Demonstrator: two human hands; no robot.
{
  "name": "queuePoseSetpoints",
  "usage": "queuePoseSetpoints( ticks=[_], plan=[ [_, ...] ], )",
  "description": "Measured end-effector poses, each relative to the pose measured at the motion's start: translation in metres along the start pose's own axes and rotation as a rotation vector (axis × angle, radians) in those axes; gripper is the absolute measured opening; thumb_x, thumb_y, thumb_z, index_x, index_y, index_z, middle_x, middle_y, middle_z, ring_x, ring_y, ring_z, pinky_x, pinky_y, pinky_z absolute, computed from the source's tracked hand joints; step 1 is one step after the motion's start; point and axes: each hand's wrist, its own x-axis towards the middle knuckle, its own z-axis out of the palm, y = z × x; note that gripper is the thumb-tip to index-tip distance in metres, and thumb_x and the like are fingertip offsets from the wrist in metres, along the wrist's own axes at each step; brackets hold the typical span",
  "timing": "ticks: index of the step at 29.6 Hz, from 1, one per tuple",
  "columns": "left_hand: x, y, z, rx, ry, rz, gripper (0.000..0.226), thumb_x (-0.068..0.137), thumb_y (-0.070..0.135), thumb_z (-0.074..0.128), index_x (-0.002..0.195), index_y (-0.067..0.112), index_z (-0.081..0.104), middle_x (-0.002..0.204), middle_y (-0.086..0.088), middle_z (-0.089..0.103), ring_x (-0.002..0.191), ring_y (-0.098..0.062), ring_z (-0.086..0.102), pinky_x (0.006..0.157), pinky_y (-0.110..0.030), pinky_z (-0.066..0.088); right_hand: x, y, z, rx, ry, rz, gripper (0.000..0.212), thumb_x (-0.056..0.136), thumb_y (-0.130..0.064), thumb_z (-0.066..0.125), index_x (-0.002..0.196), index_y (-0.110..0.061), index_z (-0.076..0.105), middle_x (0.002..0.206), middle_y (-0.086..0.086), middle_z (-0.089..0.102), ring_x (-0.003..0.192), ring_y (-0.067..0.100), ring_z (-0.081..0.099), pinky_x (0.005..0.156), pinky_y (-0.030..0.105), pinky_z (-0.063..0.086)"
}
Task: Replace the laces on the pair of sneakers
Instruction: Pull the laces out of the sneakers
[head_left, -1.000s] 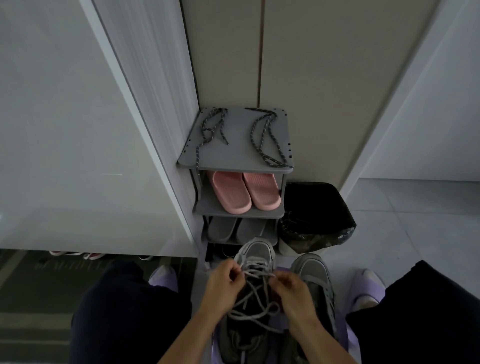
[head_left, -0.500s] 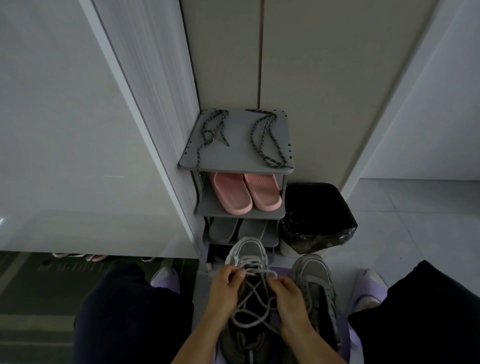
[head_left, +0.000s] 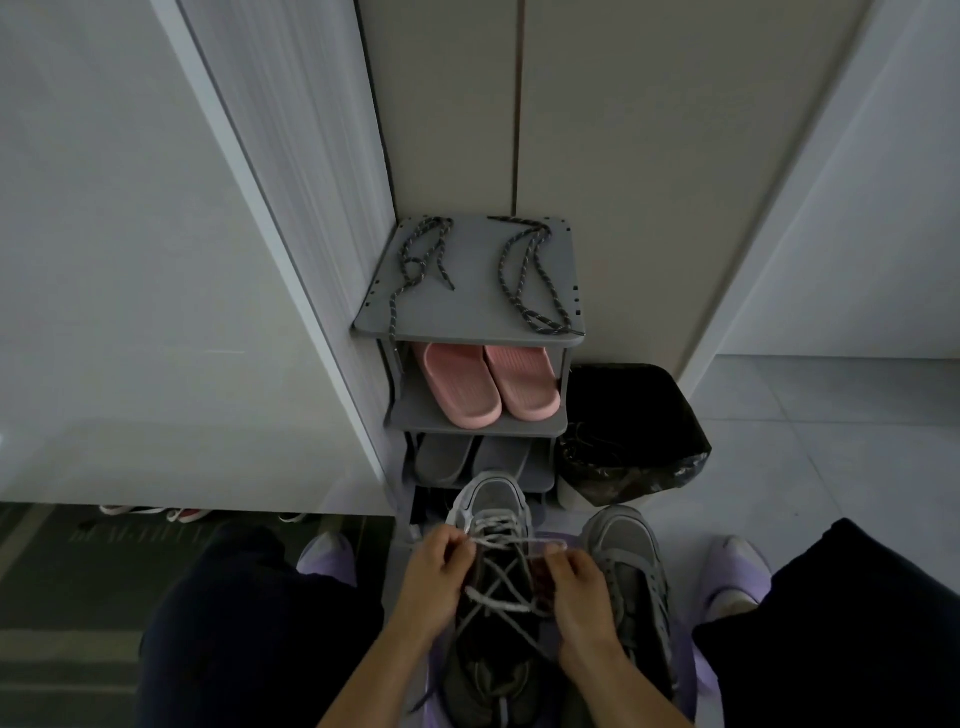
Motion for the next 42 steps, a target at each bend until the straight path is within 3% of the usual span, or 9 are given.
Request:
queuePoseSetpoints(
  ticks=[3,10,17,23,27,31,34,38,42],
  plan=[
    [0.010,0.002,-0.005,-0.005,0.011,-0.009,0.026,0.088,0.007,0.055,0.067,0.020,0.047,0.065,0.005,0.047,0.062,-0.007,0.044,0.058,-0.013,0.035,0.000,-0.005,-0.002,0.009,0.040,0.008,0.026,0.098,-0.020,0.042,0.095,0.001,0.057,0.087,0.015,0.062,0.075,0.021,0.057,0.062,0.027,0.043],
    [0.005,0.000,0.012,-0.026,-0.018,-0.003,0.017,0.087,0.011,0.060,0.074,0.019,0.053,0.073,-0.001,0.050,0.065,-0.006,0.048,0.059,-0.009,0.038,-0.003,-0.010,-0.001,-0.202,-0.273,-0.155,0.002,0.088,-0.013,0.061,0.090,-0.014,0.062,0.079,-0.005,0.067,0.076,0.006,0.064,0.058,0.007,0.045],
    [-0.003,0.011,0.010,0.088,0.122,0.059,0.024,0.089,0.010,0.056,0.069,0.023,0.050,0.070,0.006,0.054,0.067,-0.008,0.051,0.062,-0.008,0.037,0.002,-0.014,-0.002,-0.443,-0.258,-0.264,0.013,0.079,-0.017,0.065,0.087,-0.010,0.058,0.079,0.007,0.066,0.078,0.020,0.065,0.073,0.038,0.051],
    [0.018,0.023,-0.012,-0.340,0.017,-0.289,0.025,0.089,0.008,0.055,0.064,0.010,0.055,0.058,-0.005,0.051,0.058,-0.015,0.047,0.059,-0.023,0.039,0.003,-0.017,-0.008,-0.446,-0.262,-0.172,0.012,0.085,-0.015,0.063,0.077,-0.014,0.054,0.070,-0.001,0.057,0.068,0.012,0.055,0.061,0.021,0.043],
    [0.004,0.020,0.000,-0.171,0.074,-0.151,0.017,0.087,0.009,0.060,0.072,0.010,0.052,0.063,0.001,0.050,0.064,-0.013,0.048,0.055,-0.009,0.038,0.004,-0.014,-0.004,-0.446,-0.260,-0.197,0.016,0.084,-0.011,0.063,0.073,-0.019,0.055,0.070,-0.004,0.058,0.067,0.008,0.054,0.065,0.021,0.043],
    [-0.010,0.012,0.004,0.025,0.220,-0.037,0.028,0.087,0.008,0.059,0.063,0.013,0.045,0.059,0.002,0.044,0.054,-0.004,0.045,0.054,-0.015,0.034,0.001,-0.011,-0.004,-0.475,-0.238,-0.222,0.014,0.081,-0.014,0.065,0.072,-0.017,0.055,0.072,-0.001,0.062,0.069,0.012,0.057,0.067,0.025,0.045],
    [-0.006,0.020,-0.005,-0.045,0.196,-0.037,0.024,0.088,0.006,0.057,0.065,0.014,0.054,0.059,0.000,0.050,0.054,-0.003,0.048,0.052,-0.009,0.036,-0.003,-0.013,-0.010,-0.613,-0.251,-0.277,0.019,0.082,-0.017,0.064,0.070,-0.018,0.050,0.069,-0.002,0.057,0.064,0.010,0.052,0.059,0.020,0.039],
    [0.016,0.030,-0.019,-0.316,0.118,-0.258,0.021,0.088,0.005,0.056,0.068,0.009,0.059,0.050,-0.001,0.045,0.049,-0.011,0.039,0.046,-0.014,0.037,-0.009,-0.014,-0.015,-0.782,-0.289,-0.332,0.023,0.083,-0.020,0.062,0.069,-0.023,0.044,0.070,-0.006,0.054,0.066,0.008,0.051,0.058,0.017,0.038],
    [-0.001,0.018,-0.004,-0.286,0.108,-0.220,0.013,0.086,0.009,0.060,0.074,0.009,0.055,0.065,-0.006,0.052,0.064,-0.015,0.048,0.061,-0.022,0.040,-0.006,-0.014,-0.018,-0.708,-0.232,-0.278,0.011,0.082,-0.018,0.062,0.077,-0.018,0.052,0.073,-0.005,0.059,0.074,0.014,0.057,0.068,0.025,0.043]
  ],
)
